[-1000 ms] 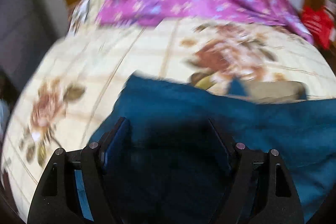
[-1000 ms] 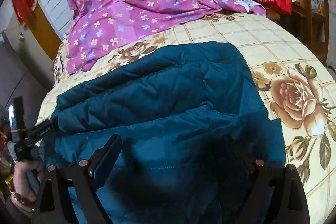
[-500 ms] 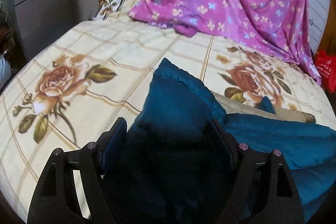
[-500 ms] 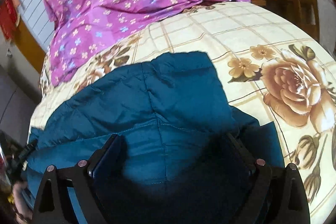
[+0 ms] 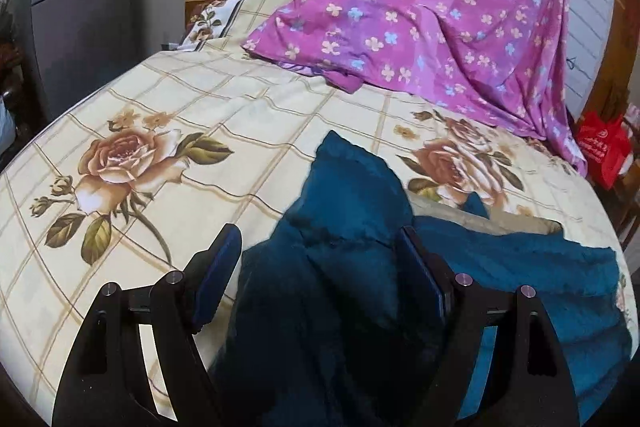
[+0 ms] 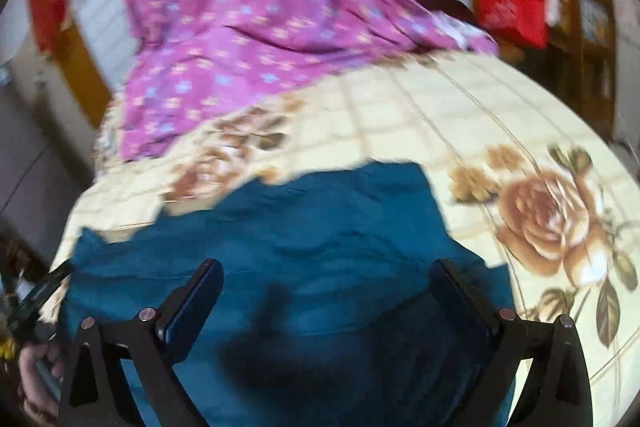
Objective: Fold large clothes
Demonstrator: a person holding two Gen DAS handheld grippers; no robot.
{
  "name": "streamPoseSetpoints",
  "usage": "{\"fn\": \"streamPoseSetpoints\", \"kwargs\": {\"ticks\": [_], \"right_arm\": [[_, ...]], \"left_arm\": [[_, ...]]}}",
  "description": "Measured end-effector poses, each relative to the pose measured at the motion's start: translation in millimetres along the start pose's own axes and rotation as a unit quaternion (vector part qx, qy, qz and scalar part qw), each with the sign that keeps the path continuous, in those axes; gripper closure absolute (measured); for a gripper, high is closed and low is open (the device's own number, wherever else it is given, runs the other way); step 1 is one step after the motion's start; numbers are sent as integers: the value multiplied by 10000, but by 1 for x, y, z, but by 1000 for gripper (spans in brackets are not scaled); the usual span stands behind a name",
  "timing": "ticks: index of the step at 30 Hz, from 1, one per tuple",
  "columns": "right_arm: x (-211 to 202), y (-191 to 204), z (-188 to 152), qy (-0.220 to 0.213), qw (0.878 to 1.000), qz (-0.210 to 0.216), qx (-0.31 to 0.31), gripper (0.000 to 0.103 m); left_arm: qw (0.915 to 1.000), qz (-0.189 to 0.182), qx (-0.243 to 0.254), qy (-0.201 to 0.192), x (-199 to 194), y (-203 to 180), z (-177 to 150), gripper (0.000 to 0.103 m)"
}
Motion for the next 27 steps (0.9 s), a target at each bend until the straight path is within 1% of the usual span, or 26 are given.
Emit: {"fn": "streamPoseSetpoints", "kwargs": {"ticks": [2,4,6,7,8,9,11,12,14,16,17,18,20,21,22,23,24,25,26,27], "right_arm": [[4,19,-8,264,9990,225,-297,1],[11,32,-20,458,9968,285,-585,1],[24,39,-35,732,9930,-46,-921,1],[30,38,-40,815,9918,-116,-980,0],[30,34,-45,828,9920,-79,-952,0],[31,29,-47,819,9931,18,-835,0],[29,20,-49,843,9941,79,-678,0],[28,18,-50,848,9939,84,-699,0],[26,17,-54,844,9931,61,-806,0],[18,21,-55,831,9918,-57,-967,0],[10,21,-54,754,9921,-120,-997,0],[-3,19,-52,581,9929,-151,-1023,0],[-19,10,-48,356,9934,-288,-1056,0],[-29,-1,-49,258,9931,-414,-1063,0],[-33,-11,-50,273,9931,-459,-1044,0],[-34,-24,-53,361,9931,-482,-1004,0],[-32,-38,-57,495,9927,-517,-969,0],[-29,-51,-62,645,9920,-564,-932,0],[-28,-66,-65,744,9928,-524,-785,0],[-28,-78,-66,777,9946,-390,-574,0]], "left_arm": [[9996,-87,49,248,-1,-4,-10,23],[9995,-86,35,301,-7,-5,-19,23],[9992,-200,-83,335,-17,-3,-27,23],[9990,-229,-112,361,-19,-3,-29,23],[9989,-228,-111,385,-24,-4,-33,23],[9991,-211,-69,353,-29,-5,-34,23],[9994,-202,74,283,-37,-8,-34,23],[9994,-164,193,252,-41,-8,-34,23],[9992,-141,267,262,-44,-6,-34,23],[9989,-67,249,397,-44,3,-36,23],[9987,-8,223,452,-43,8,-38,23],[9984,17,200,533,-41,13,-41,23],[9974,34,186,694,-37,21,-44,23],[9958,-9,199,891,-31,24,-46,23],[9940,-26,245,1065,-24,26,-48,23],[9925,-77,298,1182,-20,25,-49,23],[9900,-205,384,1340,-14,25,-49,22],[9888,-301,418,1404,-10,26,-47,22],[9879,-343,413,1453,-6,27,-44,22],[9862,-412,436,1543,-2,27,-40,21]]}}
Point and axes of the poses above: each gripper's, at about its wrist camera, not at the fingertips, and x roughly the way its jaws point, y to its left, z to its top, the point moved 1 cm from there along x, roughly the way its jaws point, and after that the axes turned 7 degrees about -y, right-handed, at the moved point
